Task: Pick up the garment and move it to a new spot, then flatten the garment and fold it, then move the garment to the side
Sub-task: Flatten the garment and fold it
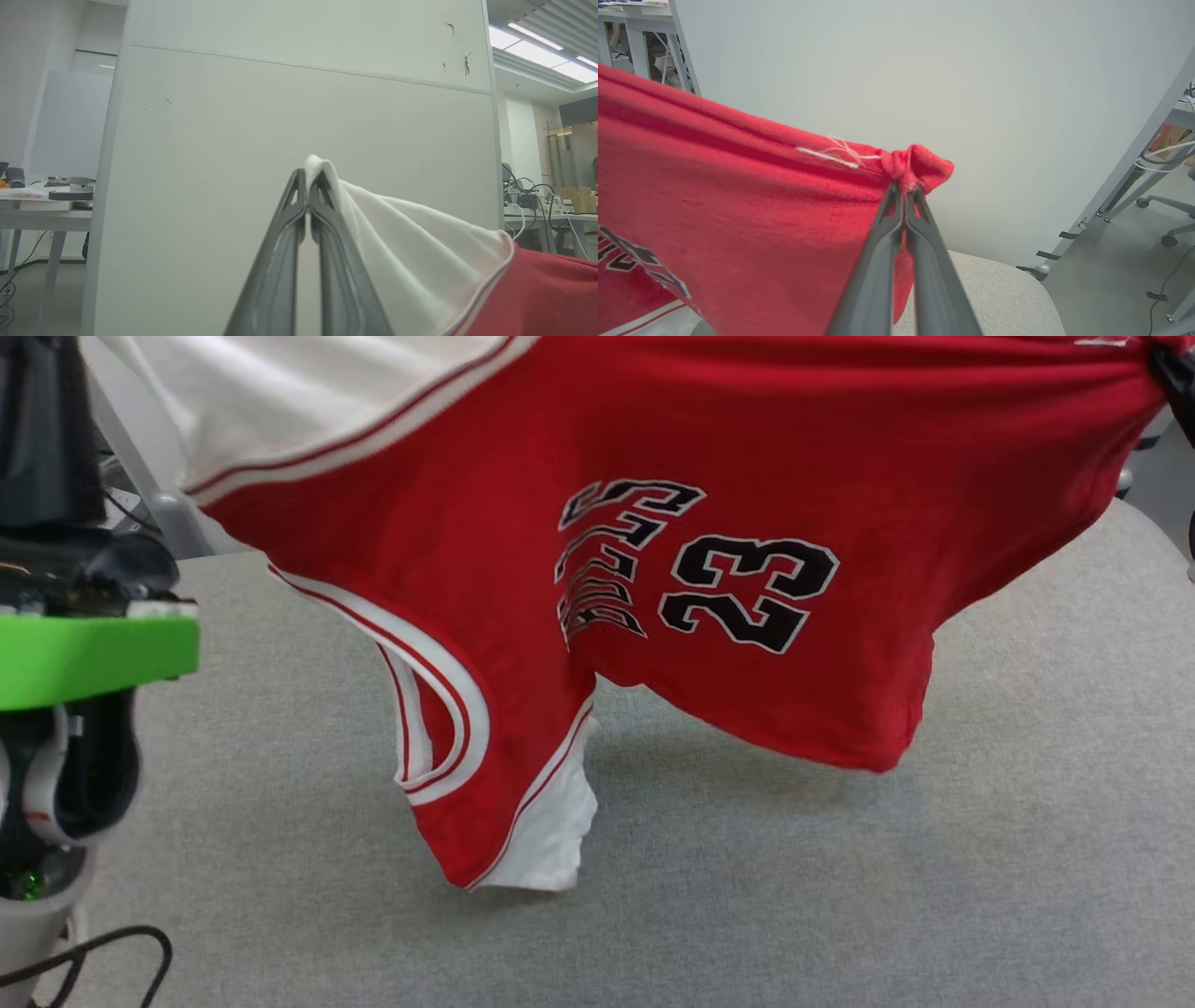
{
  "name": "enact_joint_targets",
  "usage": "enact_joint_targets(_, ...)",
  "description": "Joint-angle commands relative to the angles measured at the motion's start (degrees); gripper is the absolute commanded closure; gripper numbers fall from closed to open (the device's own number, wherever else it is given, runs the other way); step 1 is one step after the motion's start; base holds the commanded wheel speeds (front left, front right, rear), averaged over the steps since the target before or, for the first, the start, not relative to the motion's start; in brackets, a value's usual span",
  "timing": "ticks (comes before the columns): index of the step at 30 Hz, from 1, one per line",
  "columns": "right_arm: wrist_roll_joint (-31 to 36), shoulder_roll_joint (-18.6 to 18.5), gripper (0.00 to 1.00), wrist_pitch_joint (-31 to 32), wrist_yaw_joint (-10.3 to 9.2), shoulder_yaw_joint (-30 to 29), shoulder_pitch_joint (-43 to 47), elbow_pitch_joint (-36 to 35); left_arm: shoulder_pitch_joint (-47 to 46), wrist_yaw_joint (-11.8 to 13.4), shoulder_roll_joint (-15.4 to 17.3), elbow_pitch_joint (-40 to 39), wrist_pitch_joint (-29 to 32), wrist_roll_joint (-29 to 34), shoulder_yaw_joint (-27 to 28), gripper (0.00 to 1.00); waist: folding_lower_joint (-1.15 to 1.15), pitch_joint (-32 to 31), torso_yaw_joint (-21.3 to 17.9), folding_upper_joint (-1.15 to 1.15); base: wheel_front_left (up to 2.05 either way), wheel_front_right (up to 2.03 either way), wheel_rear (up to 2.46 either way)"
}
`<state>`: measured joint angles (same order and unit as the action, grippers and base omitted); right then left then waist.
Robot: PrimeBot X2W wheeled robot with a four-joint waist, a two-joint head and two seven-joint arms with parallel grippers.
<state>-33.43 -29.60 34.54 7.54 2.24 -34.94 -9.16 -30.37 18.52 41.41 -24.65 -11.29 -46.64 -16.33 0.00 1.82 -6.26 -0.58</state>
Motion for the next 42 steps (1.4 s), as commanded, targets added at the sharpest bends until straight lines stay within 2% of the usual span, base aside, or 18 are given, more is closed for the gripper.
enact_joint_targets(1, 0.57, 0.47, 1.0, -0.08, -0.05, -0.5, -0.99, -0.76, -1.89, 0.75, 1.02, 0.19, -0.27, 1.13, 1.21, 1.0, 0.0, 2.04, -1.55, 0.58, 0.0, 0.0, 0.0)
enact_joint_targets(6, 1.38, 1.95, 1.0, -1.03, -0.05, -2.09, -2.96, -3.48, -6.43, 0.28, 3.27, 0.56, 0.44, 1.99, 3.18, 1.0, 0.0, 5.44, -2.52, 0.58, 0.0, 0.0, 0.0)
enact_joint_targets(10, 2.58, 2.59, 1.0, -2.4, -0.05, -3.22, -5.62, -4.68, -11.84, -1.36, 5.65, 1.57, 2.17, 3.04, 3.5, 1.0, 0.0, 9.51, -3.04, 0.58, 0.0, 0.0, 0.0)
enact_joint_targets(14, 4.91, 1.9, 1.0, -4.74, -0.05, -3.62, -8.74, -4.18, -18.66, -4.3, 7.85, 3.9, 4.81, 3.94, 2.53, 1.0, 0.0, 14.46, -3.21, 0.58, 0.0, 0.0, 0.0)
enact_joint_targets(18, 6.62, 0.31, 1.0, -7.82, -0.05, -3.64, -12.51, -1.48, -27.61, -8.45, 9.12, 8.21, 7.71, 4.9, 0.66, 1.0, 0.0, 20.64, -2.99, 0.58, 0.0, 0.0, 0.0)
enact_joint_targets(24, 12.35, -2.49, 1.0, -13.51, -0.05, -1.61, -22.68, 6.92, -44.33, -14.39, 6.89, 19.96, 10.68, 5.19, -1.84, 1.0, 0.0, 28.63, -2.64, 0.58, 0.0, 0.0, 0.0)
enact_joint_targets(29, 16.56, -0.79, 1.0, -18.71, -0.05, -1.42, -34.74, 17.36, -59.96, -19.09, 3.95, 33.51, 10.98, 9.6, -5.25, 1.0, 0.0, 33.52, -2.55, 0.58, 0.0, 0.0, 0.0)
enact_joint_targets(34, 21.81, 2.28, 1.0, -23.45, -0.05, -1.11, -45.68, 28.02, -73.53, -21.12, -0.64, 47.22, 8.77, 12.78, -6.97, 1.0, 0.0, 36.31, -2.53, 0.58, 0.0, 0.0, 0.0)
enact_joint_targets(37, 25.31, 4.07, 1.0, -26.52, -0.05, -2.1, -51.25, 34.01, -79.24, -21.48, -4.01, 55.18, 6.94, 11.79, -6.21, 1.0, 0.0, 37.79, -1.98, 0.58, 0.0, 0.0, 0.0)
enact_joint_targets(42, 31.11, 7.34, 1.0, -31.97, -0.05, -5.14, -57.07, 42.55, -83.27, -23.29, -5.52, 63.98, 2.81, 15.83, -9.99, 1.0, 0.0, 40.25, -0.98, 0.58, 0.0, 0.0, 0.0)
